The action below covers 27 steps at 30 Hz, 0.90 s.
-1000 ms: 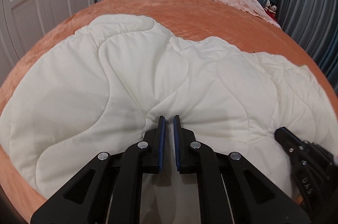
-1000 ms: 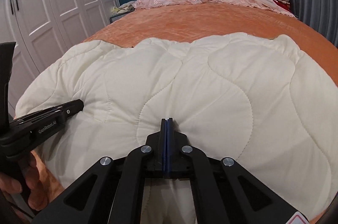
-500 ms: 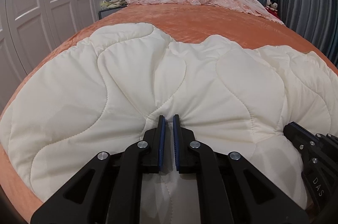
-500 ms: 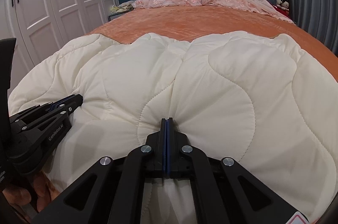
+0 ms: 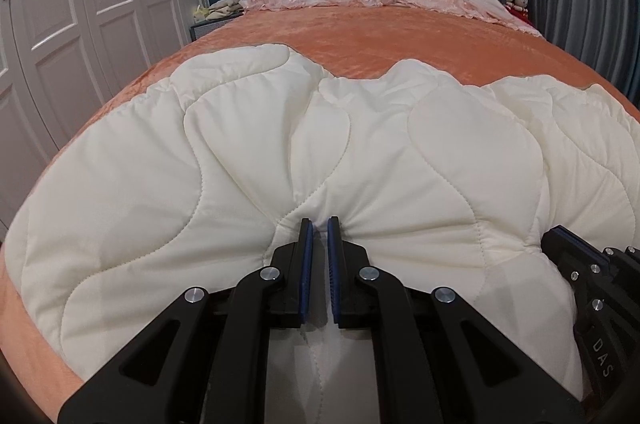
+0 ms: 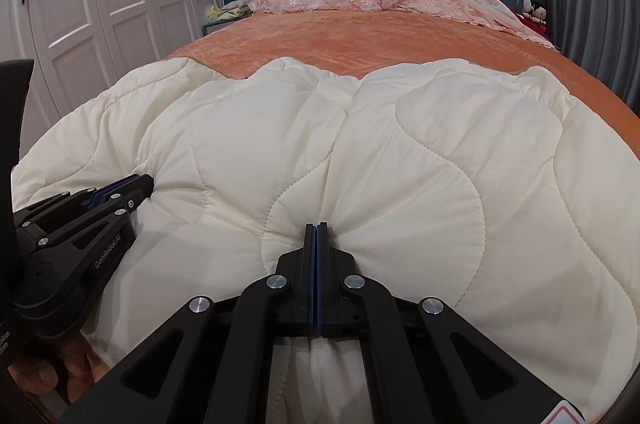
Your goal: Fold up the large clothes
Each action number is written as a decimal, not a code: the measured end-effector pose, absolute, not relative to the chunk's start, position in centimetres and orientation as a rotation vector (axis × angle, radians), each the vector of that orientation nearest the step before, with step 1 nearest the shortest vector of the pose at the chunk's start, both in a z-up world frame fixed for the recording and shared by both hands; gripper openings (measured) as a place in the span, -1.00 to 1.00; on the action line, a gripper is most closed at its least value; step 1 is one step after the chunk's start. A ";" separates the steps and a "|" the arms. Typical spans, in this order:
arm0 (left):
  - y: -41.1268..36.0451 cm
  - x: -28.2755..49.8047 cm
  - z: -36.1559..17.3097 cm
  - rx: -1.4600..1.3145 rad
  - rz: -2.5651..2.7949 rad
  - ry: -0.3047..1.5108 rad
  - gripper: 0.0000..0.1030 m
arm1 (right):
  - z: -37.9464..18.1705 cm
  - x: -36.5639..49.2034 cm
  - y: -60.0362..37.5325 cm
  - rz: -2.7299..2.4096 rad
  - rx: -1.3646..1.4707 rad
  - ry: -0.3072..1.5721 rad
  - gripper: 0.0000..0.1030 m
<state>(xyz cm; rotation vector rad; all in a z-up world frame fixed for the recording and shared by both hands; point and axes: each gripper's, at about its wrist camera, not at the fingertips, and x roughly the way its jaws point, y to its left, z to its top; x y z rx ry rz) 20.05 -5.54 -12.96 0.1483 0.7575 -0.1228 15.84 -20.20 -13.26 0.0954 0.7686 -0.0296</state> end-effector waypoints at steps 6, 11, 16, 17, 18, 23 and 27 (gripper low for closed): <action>-4.3 18.7 -10.1 0.146 -0.128 0.851 -0.82 | -9.6 14.8 -18.5 -0.059 0.092 0.830 -0.83; 1.0 15.9 -7.5 -0.011 -0.086 0.891 -0.08 | -7.3 13.0 -16.7 -0.017 0.156 0.817 -0.83; 7.0 15.3 -7.4 -0.145 0.028 0.941 0.29 | -7.9 13.3 -15.2 0.000 0.166 0.853 -0.83; 8.0 15.4 -7.7 -0.184 0.038 0.963 0.32 | -8.4 13.4 -14.9 0.008 0.173 0.868 -0.83; 9.2 15.6 -8.3 -0.229 0.050 0.988 0.33 | -8.7 13.4 -14.7 0.014 0.175 0.880 -0.83; 13.3 16.7 -10.9 -0.520 0.017 1.064 0.59 | -10.6 13.5 -13.6 -0.004 0.157 0.910 -0.83; 13.3 17.6 -11.5 -0.591 0.002 1.058 0.78 | -11.2 13.5 -13.4 -0.013 0.121 0.911 -0.84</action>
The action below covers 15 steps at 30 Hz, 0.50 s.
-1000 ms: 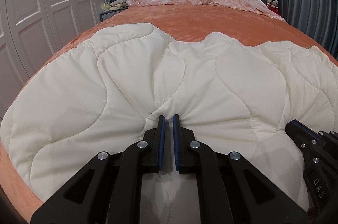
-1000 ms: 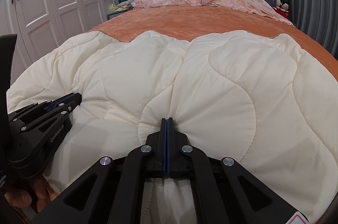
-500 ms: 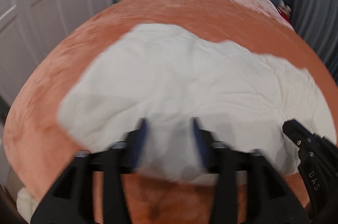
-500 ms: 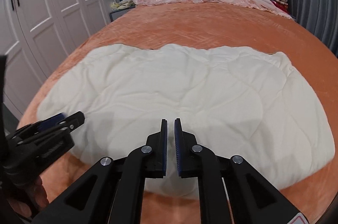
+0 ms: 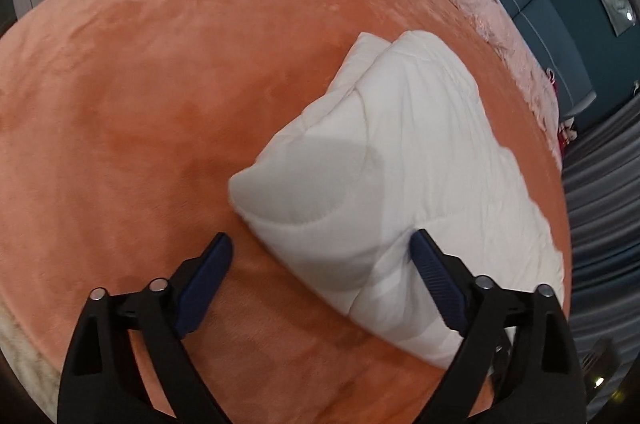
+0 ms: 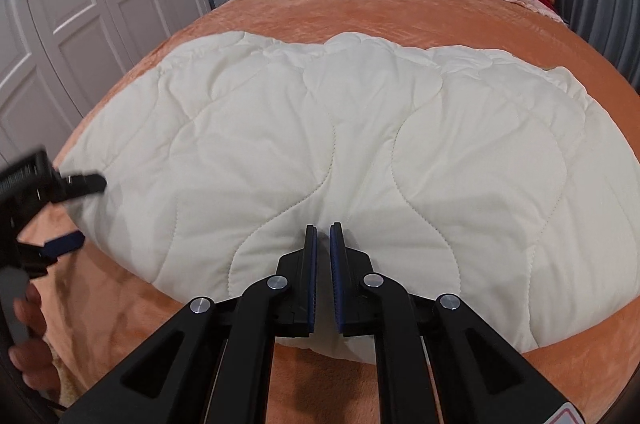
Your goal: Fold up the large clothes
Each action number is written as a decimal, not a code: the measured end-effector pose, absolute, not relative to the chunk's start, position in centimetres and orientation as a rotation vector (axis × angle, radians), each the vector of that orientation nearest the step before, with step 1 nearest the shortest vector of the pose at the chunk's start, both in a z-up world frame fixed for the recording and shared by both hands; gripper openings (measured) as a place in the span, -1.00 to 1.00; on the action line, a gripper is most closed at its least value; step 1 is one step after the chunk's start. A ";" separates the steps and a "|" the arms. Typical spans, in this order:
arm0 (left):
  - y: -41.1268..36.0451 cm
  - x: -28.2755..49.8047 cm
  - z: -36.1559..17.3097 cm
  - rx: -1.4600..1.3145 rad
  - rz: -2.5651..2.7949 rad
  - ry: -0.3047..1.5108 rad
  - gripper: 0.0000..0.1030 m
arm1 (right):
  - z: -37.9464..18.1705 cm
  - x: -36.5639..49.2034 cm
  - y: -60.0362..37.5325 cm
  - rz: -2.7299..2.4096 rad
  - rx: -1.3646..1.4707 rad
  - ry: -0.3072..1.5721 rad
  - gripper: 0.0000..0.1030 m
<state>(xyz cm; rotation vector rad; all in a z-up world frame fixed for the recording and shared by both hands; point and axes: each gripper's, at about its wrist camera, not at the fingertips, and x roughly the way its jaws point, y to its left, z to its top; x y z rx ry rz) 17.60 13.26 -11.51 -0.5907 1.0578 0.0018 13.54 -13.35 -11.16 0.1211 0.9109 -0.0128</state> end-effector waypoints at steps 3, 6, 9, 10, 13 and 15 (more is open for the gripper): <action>12.0 18.5 -11.8 -0.596 -0.028 1.064 0.80 | -11.4 13.5 -13.2 -0.019 0.110 0.909 -0.84; 10.7 19.2 -11.8 -0.594 -0.061 1.080 0.50 | -11.4 13.5 -13.2 -0.021 0.109 0.912 -0.84; 10.2 19.1 -10.3 -0.576 -0.089 1.074 -0.20 | -11.1 13.8 -13.4 -0.018 0.116 0.929 -0.84; 10.2 19.0 -9.7 -0.566 -0.093 1.064 -0.34 | -10.9 13.8 -13.5 -0.015 0.122 0.936 -0.84; 11.1 18.1 -7.2 -0.591 -0.147 1.021 -0.63 | -10.1 13.3 -13.3 -0.006 0.142 0.950 -0.83; 11.9 17.2 -5.5 -0.610 -0.184 0.994 -0.68 | -9.5 12.7 -12.8 0.006 0.143 0.947 -0.83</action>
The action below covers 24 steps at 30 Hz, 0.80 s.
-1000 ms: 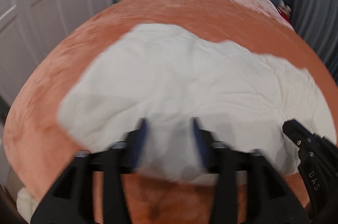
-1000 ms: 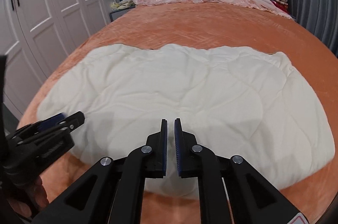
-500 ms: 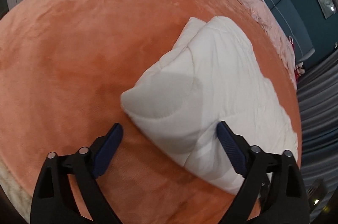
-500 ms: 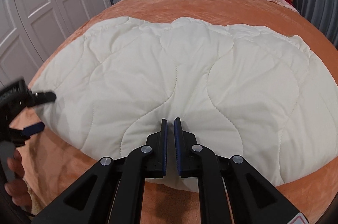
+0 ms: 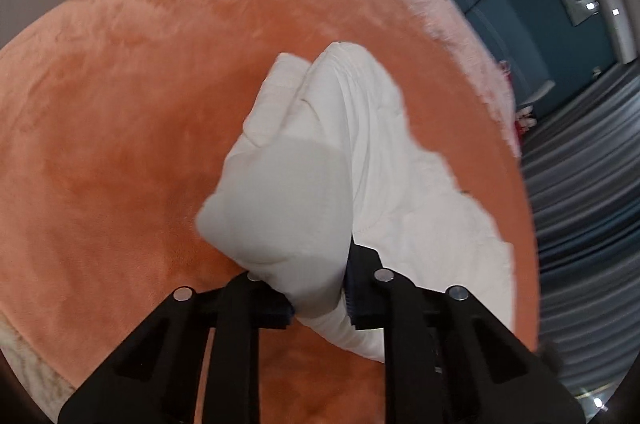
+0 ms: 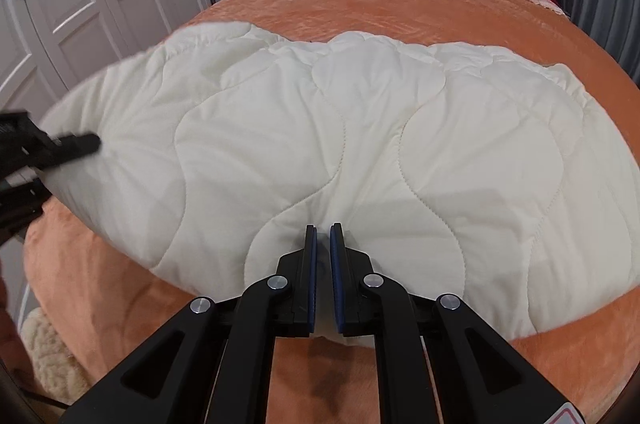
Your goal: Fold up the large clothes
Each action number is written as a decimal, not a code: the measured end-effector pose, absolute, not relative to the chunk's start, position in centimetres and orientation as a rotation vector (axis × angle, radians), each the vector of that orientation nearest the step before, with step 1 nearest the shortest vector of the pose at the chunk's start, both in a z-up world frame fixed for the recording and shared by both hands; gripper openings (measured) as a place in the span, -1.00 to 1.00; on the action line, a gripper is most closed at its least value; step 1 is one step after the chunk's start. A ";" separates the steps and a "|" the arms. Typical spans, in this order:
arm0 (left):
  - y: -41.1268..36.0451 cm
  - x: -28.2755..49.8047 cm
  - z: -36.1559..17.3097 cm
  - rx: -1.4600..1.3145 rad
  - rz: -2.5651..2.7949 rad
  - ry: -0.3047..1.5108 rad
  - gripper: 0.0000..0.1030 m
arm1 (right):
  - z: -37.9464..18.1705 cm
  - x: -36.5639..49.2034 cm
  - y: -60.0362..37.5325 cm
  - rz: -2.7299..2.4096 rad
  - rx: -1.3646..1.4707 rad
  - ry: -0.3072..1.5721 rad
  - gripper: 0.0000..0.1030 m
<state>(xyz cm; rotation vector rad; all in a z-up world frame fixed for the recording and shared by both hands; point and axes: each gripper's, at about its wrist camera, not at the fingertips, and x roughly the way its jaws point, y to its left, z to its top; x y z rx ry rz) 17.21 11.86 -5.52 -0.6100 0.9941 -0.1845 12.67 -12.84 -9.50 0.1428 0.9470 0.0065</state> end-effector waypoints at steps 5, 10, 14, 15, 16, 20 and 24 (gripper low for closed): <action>13.6 15.6 -2.4 -0.562 -0.166 0.936 -0.69 | -7.7 10.2 -10.7 0.105 0.139 0.930 -0.83; 16.1 15.1 -0.1 -0.536 -0.131 0.894 -0.69 | -7.4 7.8 -7.6 0.200 0.096 0.936 -0.83; 14.9 14.3 1.4 -0.484 -0.160 0.881 -0.70 | -9.0 8.8 -5.7 0.205 0.054 0.951 -0.83; 14.3 14.2 1.7 -0.470 -0.173 0.879 -0.70 | -9.4 9.2 -5.4 0.202 0.049 0.956 -0.84; 13.1 14.0 2.3 -0.446 -0.194 0.876 -0.70 | -9.8 9.6 -5.4 0.203 0.051 0.958 -0.84; 8.5 13.4 4.9 -0.320 -0.256 0.831 -0.70 | -8.6 8.9 -6.6 0.245 0.084 0.935 -0.84; 3.9 13.6 6.7 -0.264 -0.342 0.813 -0.70 | -5.7 4.8 -9.0 0.273 0.066 0.860 -0.84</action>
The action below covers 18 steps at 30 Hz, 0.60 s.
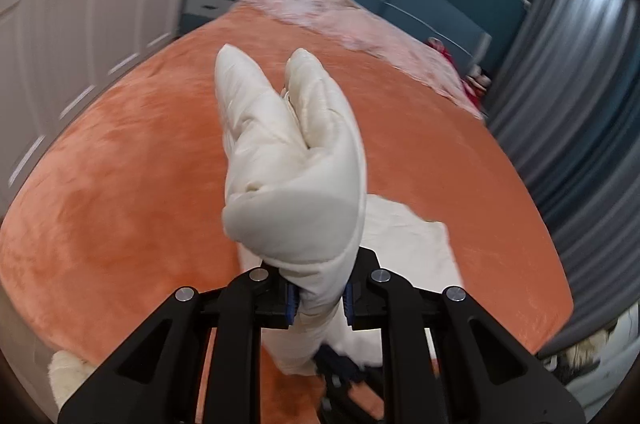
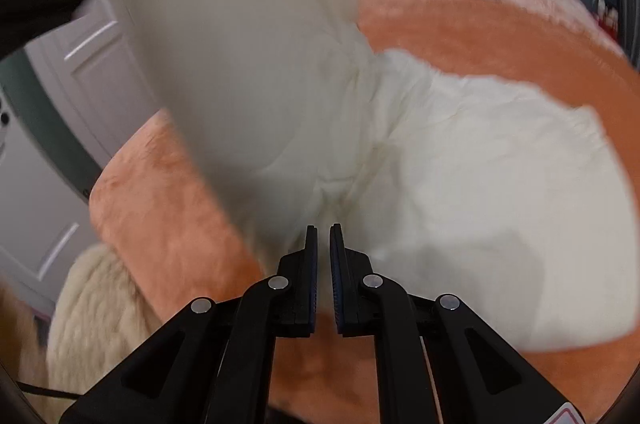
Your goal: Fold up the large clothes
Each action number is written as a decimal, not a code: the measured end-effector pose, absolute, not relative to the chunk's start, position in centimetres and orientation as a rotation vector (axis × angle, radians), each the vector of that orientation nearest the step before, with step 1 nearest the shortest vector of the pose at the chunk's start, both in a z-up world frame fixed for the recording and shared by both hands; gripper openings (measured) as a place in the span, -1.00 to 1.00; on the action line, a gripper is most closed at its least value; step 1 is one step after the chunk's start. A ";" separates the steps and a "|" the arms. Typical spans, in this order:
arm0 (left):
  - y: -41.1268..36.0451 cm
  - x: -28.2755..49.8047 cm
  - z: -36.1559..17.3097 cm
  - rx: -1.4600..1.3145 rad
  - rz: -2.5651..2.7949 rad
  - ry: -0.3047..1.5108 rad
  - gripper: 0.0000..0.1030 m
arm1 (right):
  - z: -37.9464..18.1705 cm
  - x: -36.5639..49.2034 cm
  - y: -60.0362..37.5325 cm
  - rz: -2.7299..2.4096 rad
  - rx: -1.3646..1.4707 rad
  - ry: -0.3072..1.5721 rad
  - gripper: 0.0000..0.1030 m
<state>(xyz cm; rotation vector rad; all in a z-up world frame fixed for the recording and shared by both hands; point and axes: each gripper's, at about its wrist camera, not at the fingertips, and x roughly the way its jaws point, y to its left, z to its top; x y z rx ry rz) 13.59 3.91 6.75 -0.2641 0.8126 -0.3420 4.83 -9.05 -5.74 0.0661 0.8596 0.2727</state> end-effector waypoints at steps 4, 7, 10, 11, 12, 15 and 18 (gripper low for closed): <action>-1.9 13.4 7.1 -0.183 -0.424 0.815 -0.70 | -3.5 -0.4 -13.6 0.217 0.027 0.812 -0.84; -6.8 12.8 6.3 -0.113 -0.489 0.837 -0.70 | -2.8 -2.6 -17.4 0.146 0.070 0.807 -0.84; -11.3 12.4 4.6 -0.043 -0.546 0.879 -0.70 | -2.6 -3.9 -20.7 0.084 0.108 0.821 -0.83; -12.7 12.3 3.9 -0.018 -0.558 0.896 -0.70 | -2.8 -4.4 -21.6 0.068 0.116 0.825 -0.83; -13.9 11.9 3.1 0.005 -0.570 0.915 -0.70 | -2.9 -4.8 -22.0 0.058 0.120 0.829 -0.83; -17.4 11.1 -0.5 0.072 -0.604 0.995 -0.71 | -3.7 -6.0 -23.4 0.021 0.140 0.847 -0.83; -19.0 9.6 -2.6 0.138 -0.600 1.016 -0.69 | -4.0 -6.3 -24.5 -0.006 0.178 0.853 -0.83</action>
